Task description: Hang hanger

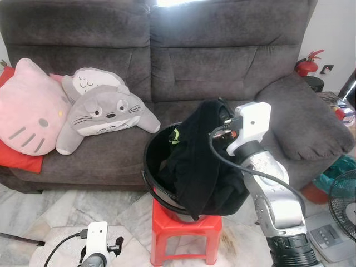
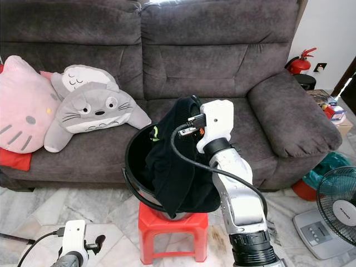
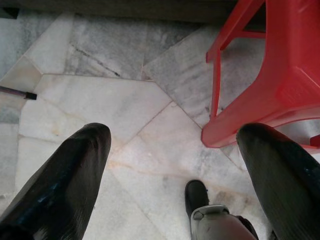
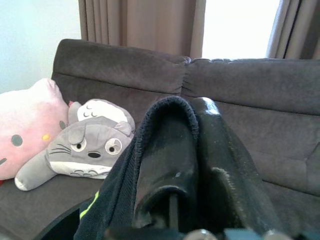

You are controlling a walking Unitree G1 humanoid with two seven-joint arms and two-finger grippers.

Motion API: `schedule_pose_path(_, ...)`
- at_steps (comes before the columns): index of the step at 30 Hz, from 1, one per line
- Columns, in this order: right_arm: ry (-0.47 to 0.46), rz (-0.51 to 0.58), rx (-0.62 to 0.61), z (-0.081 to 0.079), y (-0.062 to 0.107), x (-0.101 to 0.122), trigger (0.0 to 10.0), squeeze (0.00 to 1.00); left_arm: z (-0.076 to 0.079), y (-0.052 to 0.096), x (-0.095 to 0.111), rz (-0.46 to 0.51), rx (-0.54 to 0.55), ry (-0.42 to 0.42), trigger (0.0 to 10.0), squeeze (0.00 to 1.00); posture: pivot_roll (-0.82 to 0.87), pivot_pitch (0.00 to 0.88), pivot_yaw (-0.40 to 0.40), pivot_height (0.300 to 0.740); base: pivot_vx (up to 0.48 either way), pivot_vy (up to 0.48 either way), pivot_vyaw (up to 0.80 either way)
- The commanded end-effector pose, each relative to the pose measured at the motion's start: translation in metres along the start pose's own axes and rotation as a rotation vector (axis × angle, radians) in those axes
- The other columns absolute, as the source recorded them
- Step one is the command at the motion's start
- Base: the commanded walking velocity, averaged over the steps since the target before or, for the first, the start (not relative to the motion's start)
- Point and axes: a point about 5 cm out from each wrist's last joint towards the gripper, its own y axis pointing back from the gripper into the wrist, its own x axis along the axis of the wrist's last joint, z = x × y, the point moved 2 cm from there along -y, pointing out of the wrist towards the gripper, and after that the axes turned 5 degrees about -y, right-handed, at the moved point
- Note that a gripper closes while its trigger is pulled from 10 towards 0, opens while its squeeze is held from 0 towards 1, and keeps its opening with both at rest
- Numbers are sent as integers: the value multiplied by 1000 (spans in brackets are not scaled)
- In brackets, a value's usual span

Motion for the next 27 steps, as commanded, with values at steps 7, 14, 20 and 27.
schedule_pose_path(7,3,20,-14,0,-5,7,10000,0,-2,2,-6,-17,8,8,10000,0,-97,0,1,716,0,0,0)
schedule_pose_path(14,1,10,-24,1,-4,4,10000,0,-6,1,-3,-11,18,10,10000,0,-95,0,5,716,-232,0,0)
schedule_pose_path(20,7,14,-33,4,-6,7,10000,0,-5,1,-2,-10,16,11,10000,0,-97,0,6,716,-323,0,0)
schedule_pose_path(27,8,21,-30,4,-8,9,10000,0,-5,0,-1,-7,16,12,10000,0,-91,0,7,716,-327,0,0)
